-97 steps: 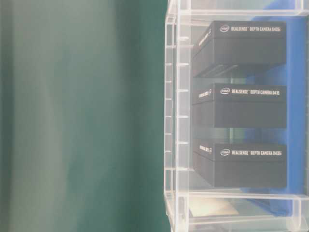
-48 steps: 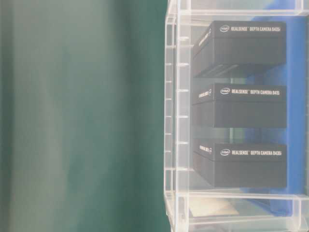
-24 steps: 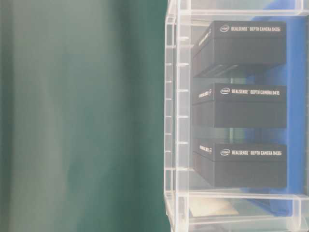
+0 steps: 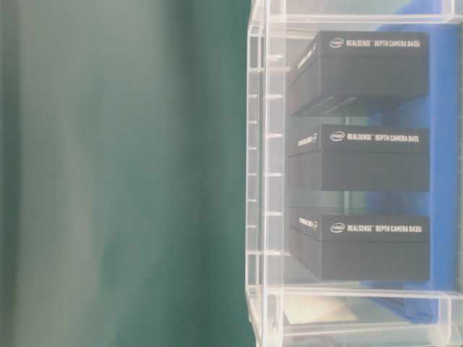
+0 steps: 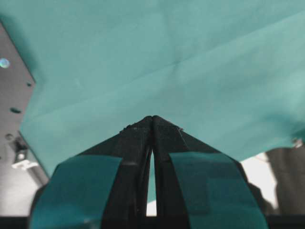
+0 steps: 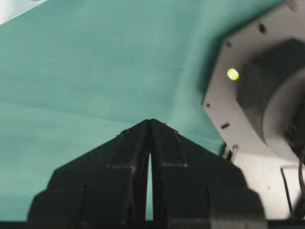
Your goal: Take out the box from the case.
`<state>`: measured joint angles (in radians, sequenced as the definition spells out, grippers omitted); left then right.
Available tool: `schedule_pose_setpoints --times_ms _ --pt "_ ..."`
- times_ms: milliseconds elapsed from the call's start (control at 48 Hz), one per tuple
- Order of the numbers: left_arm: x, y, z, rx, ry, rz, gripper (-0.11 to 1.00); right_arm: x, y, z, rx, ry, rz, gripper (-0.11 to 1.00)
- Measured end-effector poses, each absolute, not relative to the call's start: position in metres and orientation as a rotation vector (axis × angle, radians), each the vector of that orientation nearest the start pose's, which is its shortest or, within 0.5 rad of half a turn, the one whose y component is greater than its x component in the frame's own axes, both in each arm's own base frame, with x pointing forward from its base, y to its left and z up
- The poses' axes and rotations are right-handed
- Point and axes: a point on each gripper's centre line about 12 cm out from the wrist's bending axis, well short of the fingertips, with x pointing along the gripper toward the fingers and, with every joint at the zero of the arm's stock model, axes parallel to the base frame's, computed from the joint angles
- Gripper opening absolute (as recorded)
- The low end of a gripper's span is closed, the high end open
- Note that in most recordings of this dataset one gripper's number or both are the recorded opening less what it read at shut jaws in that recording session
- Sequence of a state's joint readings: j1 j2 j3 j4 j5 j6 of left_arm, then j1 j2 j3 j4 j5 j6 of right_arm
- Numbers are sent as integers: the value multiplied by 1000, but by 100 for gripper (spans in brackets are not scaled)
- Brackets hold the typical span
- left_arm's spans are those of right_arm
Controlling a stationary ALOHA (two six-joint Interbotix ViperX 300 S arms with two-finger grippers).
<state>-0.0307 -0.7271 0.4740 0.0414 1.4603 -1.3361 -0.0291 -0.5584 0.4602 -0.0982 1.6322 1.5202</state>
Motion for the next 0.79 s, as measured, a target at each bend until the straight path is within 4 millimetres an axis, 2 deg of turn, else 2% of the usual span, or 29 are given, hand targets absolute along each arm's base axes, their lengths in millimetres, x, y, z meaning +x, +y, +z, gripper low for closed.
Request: schedule_pose_setpoints --times_ms 333,459,604,792 --pt "188 1 352 -1101 1024 841 1 197 -19 327 1136 1107 -1249 0" --pt "189 8 352 -1099 1004 869 1 200 -23 327 1127 1065 -1244 0" --pt "188 21 351 -1085 983 904 1 202 -35 328 1112 1032 -1248 0" --pt "186 44 351 -1059 973 946 1 200 -61 327 1091 1032 -1255 0"
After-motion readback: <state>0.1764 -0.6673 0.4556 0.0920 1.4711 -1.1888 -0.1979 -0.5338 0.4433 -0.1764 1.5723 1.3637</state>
